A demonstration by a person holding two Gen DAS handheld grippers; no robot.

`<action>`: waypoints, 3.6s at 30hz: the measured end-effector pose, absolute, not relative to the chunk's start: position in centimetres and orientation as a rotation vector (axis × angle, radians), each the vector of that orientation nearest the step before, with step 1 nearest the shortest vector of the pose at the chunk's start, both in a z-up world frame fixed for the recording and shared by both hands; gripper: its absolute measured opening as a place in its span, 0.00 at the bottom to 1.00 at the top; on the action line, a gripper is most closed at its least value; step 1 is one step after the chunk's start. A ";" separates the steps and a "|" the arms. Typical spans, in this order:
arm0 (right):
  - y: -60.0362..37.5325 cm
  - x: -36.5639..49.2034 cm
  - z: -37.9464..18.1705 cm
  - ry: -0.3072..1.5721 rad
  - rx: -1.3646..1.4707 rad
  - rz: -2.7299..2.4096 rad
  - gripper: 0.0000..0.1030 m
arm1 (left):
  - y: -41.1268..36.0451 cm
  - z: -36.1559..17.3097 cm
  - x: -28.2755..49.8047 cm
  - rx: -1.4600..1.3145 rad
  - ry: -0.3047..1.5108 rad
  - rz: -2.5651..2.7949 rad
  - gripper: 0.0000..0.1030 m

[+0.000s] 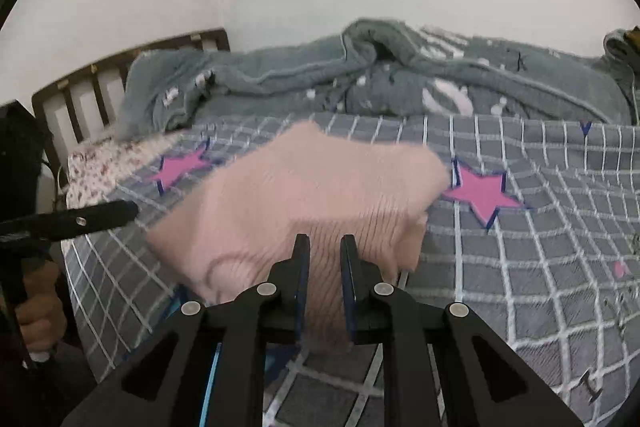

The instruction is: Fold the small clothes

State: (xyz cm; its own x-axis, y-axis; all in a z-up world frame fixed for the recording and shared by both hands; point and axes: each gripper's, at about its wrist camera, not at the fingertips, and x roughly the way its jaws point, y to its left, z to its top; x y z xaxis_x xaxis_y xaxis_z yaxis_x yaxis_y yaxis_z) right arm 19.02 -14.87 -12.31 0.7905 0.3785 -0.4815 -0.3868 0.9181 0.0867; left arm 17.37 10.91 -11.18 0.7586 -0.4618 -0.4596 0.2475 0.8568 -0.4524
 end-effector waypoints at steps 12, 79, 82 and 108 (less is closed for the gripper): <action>-15.5 23.2 -14.4 0.593 -0.017 0.309 0.11 | 6.6 -12.2 22.5 -0.208 0.667 -0.285 0.50; -18.6 10.7 -8.4 0.672 0.031 0.127 0.40 | 5.7 -10.1 12.4 -0.237 0.735 -0.125 0.66; -18.9 8.5 -6.7 0.651 0.016 0.133 0.42 | 5.3 -7.9 10.3 -0.226 0.728 -0.104 0.71; -21.1 -1.2 0.8 0.573 0.013 0.119 0.99 | 0.3 1.6 -0.5 -0.048 0.639 -0.012 0.83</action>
State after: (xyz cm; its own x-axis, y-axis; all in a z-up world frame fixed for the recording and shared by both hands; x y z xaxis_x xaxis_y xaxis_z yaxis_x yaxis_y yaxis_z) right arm -1.25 -21.08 0.84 0.8338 0.1158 -0.5398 -0.1083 0.9931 0.0457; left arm -0.48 0.27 1.62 0.8027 -0.0261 -0.5958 -0.0033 0.9988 -0.0482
